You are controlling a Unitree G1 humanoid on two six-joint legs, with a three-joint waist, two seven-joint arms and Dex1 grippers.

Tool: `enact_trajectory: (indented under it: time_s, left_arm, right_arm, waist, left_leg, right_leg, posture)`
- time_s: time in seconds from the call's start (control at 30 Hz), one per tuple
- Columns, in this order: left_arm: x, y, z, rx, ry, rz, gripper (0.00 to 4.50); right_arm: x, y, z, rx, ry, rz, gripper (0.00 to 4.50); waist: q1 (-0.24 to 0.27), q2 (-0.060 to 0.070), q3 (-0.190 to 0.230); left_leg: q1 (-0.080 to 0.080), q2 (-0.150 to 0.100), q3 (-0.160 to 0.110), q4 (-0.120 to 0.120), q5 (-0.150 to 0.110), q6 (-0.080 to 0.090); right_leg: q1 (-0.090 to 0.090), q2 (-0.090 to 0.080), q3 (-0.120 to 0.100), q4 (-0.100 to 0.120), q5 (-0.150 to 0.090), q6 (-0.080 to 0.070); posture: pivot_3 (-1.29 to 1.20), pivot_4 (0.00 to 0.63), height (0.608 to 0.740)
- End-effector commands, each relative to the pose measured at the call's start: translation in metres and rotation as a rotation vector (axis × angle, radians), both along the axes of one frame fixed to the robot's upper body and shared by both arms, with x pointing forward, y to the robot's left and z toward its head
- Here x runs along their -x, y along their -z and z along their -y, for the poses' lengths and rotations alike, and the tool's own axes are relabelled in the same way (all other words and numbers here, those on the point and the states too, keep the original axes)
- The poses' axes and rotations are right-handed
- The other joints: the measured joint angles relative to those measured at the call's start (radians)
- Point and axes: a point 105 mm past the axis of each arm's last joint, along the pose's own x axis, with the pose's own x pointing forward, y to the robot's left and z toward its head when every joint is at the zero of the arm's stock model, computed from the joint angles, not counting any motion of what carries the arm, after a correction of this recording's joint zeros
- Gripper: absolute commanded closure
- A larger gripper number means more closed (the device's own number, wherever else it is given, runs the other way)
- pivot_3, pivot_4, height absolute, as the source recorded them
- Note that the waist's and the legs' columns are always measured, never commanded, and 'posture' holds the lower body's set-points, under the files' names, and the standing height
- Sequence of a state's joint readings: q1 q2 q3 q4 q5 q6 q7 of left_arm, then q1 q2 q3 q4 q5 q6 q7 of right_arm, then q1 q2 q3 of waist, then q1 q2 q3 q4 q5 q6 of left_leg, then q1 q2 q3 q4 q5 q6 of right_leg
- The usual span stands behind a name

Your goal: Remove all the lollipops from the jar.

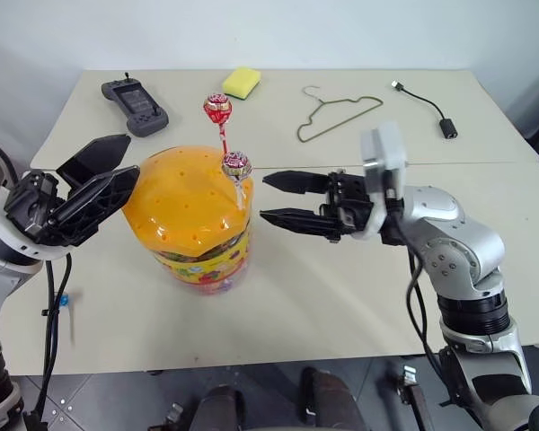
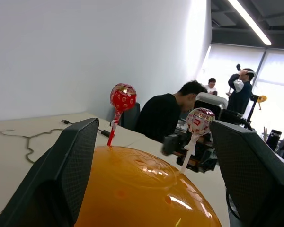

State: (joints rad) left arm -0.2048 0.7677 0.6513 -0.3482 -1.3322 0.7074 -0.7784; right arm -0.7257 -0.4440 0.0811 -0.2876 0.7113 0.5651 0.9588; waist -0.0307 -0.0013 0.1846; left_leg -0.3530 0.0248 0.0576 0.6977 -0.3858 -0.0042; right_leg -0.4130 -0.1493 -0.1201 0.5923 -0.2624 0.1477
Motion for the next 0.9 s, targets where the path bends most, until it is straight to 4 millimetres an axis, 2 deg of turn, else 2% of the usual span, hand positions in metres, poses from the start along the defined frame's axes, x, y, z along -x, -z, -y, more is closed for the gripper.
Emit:
enact_trajectory:
  time_s: [0.03,0.2,0.33,0.43,0.57,0.7,0.8,0.9]
  left_arm:
    - [0.014,-0.002,-0.017,-0.012,-0.019,0.046,0.53]
    - [0.021,0.014,-0.041,-0.014,-0.044,-0.007,0.53]
    - [0.025,0.02,-0.055,-0.011,-0.053,-0.021,0.53]
    - [0.03,0.023,-0.069,-0.001,-0.065,-0.043,0.53]
    - [0.037,0.019,-0.073,0.063,-0.013,-0.078,0.53]
    - [0.043,0.022,-0.07,0.055,0.012,-0.076,0.53]
    - [0.048,0.026,-0.076,0.063,0.014,-0.072,0.53]
    - [0.051,0.03,-0.082,0.075,0.008,-0.078,0.53]
  right_arm:
    - [0.013,-0.018,-0.007,-0.056,-0.073,0.059,1.38]
    - [0.017,-0.018,-0.013,-0.051,-0.123,0.049,1.38]
    - [0.024,-0.019,-0.016,-0.048,-0.189,0.035,1.38]
    - [0.021,-0.016,-0.019,-0.024,-0.189,0.038,1.38]
    - [0.014,-0.015,-0.023,-0.02,-0.165,0.035,1.38]
    - [0.009,-0.014,-0.025,-0.02,-0.151,0.036,1.38]
    - [0.008,-0.017,-0.028,-0.04,-0.151,0.036,1.95]
    - [0.008,-0.019,-0.03,-0.059,-0.165,0.037,2.88]
  waist:
    - [-0.001,0.0,0.0]
    - [0.004,0.0,0.0]
    - [0.002,0.0,0.0]
    - [0.0,0.0,0.0]
    - [-0.001,0.0,0.0]
    - [0.0,0.0,0.0]
    - [-0.001,0.0,0.0]
    - [-0.003,0.0,0.0]
  left_leg:
    - [0.0,0.0,0.0,0.0,0.0,0.0]
    - [0.0,0.0,0.0,0.0,0.0,0.0]
    - [0.0,0.0,0.0,0.0,0.0,0.0]
    - [0.0,0.001,0.001,0.0,0.0,0.0]
    - [0.0,0.001,0.001,-0.001,0.0,-0.001]
    - [0.0,0.001,0.001,0.0,0.0,-0.001]
    - [0.0,0.001,0.001,0.0,-0.001,-0.001]
    - [0.0,0.001,0.002,-0.001,-0.001,-0.001]
  right_leg:
    - [0.0,0.0,0.0,0.0,0.0,0.0]
    - [0.0,0.0,0.0,0.0,0.0,0.0]
    - [0.0,0.001,0.0,-0.001,0.0,0.0]
    - [0.0,0.001,0.0,-0.001,0.0,0.0]
    - [0.0,0.001,0.0,-0.001,0.0,0.0]
    - [0.0,0.001,0.0,-0.001,0.0,0.0]
    - [0.0,0.001,0.0,0.0,0.0,0.0]
    - [-0.001,0.001,0.0,0.0,0.0,-0.001]
  posture:
    - [0.0,0.15,0.74]
    - [0.0,0.15,0.74]
    - [0.0,0.15,0.74]
    - [0.0,0.15,0.74]
    - [0.0,0.15,0.74]
    - [0.0,0.15,0.74]
    - [0.0,0.15,0.74]
    - [0.0,0.15,0.74]
